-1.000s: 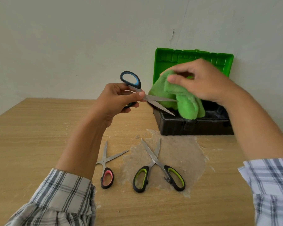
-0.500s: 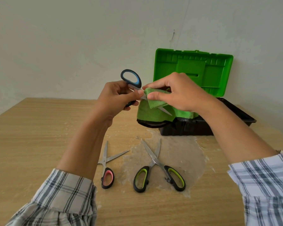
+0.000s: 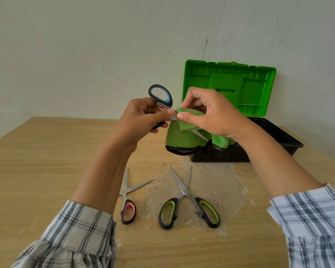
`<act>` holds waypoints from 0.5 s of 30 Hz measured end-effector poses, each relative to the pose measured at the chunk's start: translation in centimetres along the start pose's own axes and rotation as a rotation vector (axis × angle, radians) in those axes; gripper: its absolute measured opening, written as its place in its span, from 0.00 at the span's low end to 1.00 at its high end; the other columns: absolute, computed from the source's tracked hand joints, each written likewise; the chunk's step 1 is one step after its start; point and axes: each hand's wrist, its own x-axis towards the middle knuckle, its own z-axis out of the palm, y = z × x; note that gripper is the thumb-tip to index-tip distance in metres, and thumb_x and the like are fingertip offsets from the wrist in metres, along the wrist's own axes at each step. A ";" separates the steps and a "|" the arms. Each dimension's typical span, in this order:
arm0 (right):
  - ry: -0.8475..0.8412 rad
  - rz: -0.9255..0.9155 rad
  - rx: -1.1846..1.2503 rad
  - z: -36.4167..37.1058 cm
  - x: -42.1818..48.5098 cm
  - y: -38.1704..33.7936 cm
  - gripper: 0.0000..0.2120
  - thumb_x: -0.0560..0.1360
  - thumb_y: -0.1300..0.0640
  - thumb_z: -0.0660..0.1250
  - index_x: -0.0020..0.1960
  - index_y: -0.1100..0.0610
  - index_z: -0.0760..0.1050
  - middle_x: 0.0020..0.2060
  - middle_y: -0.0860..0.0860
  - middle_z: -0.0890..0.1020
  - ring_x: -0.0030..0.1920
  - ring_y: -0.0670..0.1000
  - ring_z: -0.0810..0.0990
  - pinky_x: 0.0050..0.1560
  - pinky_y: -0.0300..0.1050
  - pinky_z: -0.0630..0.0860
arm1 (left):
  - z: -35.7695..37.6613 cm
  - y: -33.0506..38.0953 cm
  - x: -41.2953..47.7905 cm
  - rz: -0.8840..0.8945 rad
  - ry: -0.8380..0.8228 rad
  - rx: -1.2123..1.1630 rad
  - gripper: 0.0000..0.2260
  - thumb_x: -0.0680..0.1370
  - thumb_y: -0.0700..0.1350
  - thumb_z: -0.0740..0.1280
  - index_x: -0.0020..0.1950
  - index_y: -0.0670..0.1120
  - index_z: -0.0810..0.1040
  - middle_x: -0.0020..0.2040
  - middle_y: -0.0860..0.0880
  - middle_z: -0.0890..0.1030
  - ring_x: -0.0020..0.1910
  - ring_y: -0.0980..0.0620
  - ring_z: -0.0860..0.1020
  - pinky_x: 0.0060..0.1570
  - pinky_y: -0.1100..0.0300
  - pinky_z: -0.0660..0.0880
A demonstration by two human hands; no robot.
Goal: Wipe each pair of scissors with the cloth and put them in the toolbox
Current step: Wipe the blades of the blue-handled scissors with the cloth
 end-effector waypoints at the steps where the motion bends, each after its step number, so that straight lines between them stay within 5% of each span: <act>1: -0.007 0.011 0.016 -0.1 -0.1 0.1 0.07 0.74 0.55 0.75 0.47 0.54 0.77 0.42 0.47 0.85 0.46 0.45 0.84 0.56 0.56 0.78 | 0.1 0.0 0.0 -0.001 -0.005 0.002 0.03 0.74 0.42 0.73 0.45 0.46 0.81 0.35 0.50 0.83 0.31 0.57 0.81 0.29 0.68 0.73; 10: -0.028 0.047 0.080 -1.3 -0.8 1.2 0.08 0.73 0.56 0.76 0.48 0.55 0.77 0.43 0.51 0.86 0.47 0.53 0.85 0.56 0.63 0.78 | 0.1 0.0 0.0 -0.020 -0.004 -0.009 0.04 0.74 0.42 0.73 0.47 0.45 0.81 0.39 0.48 0.85 0.32 0.57 0.81 0.30 0.67 0.74; 15: -0.045 0.080 0.112 -2.4 -1.4 2.3 0.08 0.74 0.57 0.75 0.48 0.56 0.77 0.44 0.51 0.86 0.47 0.51 0.85 0.58 0.54 0.80 | -0.3 0.1 -0.1 -0.036 0.002 -0.003 0.05 0.75 0.43 0.73 0.49 0.44 0.81 0.37 0.51 0.86 0.33 0.58 0.82 0.31 0.68 0.75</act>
